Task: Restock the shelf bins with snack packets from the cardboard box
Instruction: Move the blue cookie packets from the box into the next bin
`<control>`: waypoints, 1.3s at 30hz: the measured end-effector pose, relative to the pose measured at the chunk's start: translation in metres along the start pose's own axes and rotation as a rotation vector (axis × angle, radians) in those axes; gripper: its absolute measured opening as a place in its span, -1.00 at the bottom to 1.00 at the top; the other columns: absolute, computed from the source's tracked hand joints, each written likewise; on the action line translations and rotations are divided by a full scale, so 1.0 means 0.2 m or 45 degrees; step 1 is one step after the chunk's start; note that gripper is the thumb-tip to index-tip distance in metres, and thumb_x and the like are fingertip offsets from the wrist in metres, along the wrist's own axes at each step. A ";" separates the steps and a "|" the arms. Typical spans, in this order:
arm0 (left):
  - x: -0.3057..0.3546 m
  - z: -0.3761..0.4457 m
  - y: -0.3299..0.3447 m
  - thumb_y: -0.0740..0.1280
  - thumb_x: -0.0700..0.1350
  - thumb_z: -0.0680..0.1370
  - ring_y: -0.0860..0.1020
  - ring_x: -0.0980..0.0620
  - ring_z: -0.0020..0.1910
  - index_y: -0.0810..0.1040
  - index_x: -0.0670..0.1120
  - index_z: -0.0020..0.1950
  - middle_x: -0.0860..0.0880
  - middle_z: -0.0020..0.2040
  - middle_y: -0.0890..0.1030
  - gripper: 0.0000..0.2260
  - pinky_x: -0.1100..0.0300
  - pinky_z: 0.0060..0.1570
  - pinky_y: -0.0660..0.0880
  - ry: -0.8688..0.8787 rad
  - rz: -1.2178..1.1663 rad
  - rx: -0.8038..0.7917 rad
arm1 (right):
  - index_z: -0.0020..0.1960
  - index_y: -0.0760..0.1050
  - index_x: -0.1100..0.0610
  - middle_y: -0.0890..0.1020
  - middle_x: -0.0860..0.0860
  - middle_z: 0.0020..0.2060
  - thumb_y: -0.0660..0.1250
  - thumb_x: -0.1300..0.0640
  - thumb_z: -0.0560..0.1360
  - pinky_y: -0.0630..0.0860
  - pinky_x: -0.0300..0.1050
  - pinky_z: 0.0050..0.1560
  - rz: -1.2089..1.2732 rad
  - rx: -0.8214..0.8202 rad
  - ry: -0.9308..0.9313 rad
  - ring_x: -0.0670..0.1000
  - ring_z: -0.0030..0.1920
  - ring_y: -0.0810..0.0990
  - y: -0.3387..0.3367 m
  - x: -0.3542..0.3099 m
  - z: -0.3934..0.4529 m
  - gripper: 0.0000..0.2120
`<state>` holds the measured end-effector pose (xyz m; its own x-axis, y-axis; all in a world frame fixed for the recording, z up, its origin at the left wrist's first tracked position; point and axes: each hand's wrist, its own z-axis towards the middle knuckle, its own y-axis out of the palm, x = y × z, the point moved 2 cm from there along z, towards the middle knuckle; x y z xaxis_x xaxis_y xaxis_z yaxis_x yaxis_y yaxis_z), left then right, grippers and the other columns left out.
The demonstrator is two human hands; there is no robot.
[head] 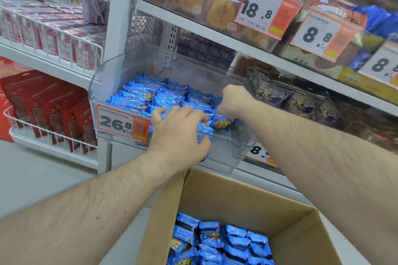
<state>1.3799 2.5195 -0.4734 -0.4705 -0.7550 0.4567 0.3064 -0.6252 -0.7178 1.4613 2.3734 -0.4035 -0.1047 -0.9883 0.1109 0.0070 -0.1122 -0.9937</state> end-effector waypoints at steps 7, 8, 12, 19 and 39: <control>0.15 -0.09 -0.03 0.20 0.04 0.34 0.55 -0.11 -0.16 0.52 -0.01 -0.12 0.05 -0.20 0.57 -0.78 0.05 -0.09 0.35 0.339 -0.117 0.162 | -0.26 0.55 0.04 0.63 -0.02 -0.34 0.25 0.03 0.31 0.53 -0.04 -0.18 0.606 0.857 -0.151 0.12 -0.23 0.60 0.07 0.09 -0.56 -0.87; 0.18 -0.13 -0.02 0.20 0.03 0.35 0.55 -0.12 -0.20 0.49 0.00 -0.18 0.07 -0.26 0.53 -0.84 0.06 -0.16 0.42 0.388 -0.183 0.096 | -0.29 0.54 0.05 0.58 -0.05 -0.41 0.26 0.05 0.29 0.51 -0.06 -0.23 0.692 0.918 -0.169 0.08 -0.29 0.58 0.12 0.12 -0.65 -0.88; 0.28 -0.29 0.13 0.22 0.05 0.39 0.57 -0.13 -0.09 0.43 0.05 -0.21 0.01 -0.23 0.56 -0.91 0.09 -0.20 0.44 0.429 -0.121 -0.423 | -0.36 0.50 0.08 0.44 -0.10 -0.49 0.25 0.06 0.28 0.43 -0.11 -0.33 0.837 0.881 -0.182 0.03 -0.40 0.49 0.43 0.25 -0.88 -0.88; 0.24 -0.42 0.40 0.27 0.02 0.49 0.54 0.05 0.04 0.49 0.16 0.15 0.20 -0.07 0.52 -0.76 0.13 -0.03 0.50 0.278 0.181 -1.296 | -0.24 0.56 0.07 0.59 -0.06 -0.37 0.31 0.15 0.42 0.55 -0.04 -0.18 0.711 0.042 0.154 0.02 -0.26 0.56 1.18 0.54 -0.91 -0.92; 0.10 -0.40 0.61 0.33 -0.09 0.52 0.54 0.23 -0.12 0.57 0.06 0.08 0.20 -0.11 0.58 -0.85 0.28 -0.14 0.50 -0.137 0.010 -1.552 | 0.35 0.31 0.13 0.47 0.10 0.23 0.20 0.28 0.54 0.34 -0.01 0.23 -0.023 -0.525 -0.024 0.14 0.24 0.45 2.24 0.39 -1.07 -0.61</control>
<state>1.3411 2.4443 -0.5943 -0.3835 -0.8067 0.4497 -0.6940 -0.0696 -0.7166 1.2427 2.2677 -0.8450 -0.0828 -0.9887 0.1246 -0.3942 -0.0823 -0.9153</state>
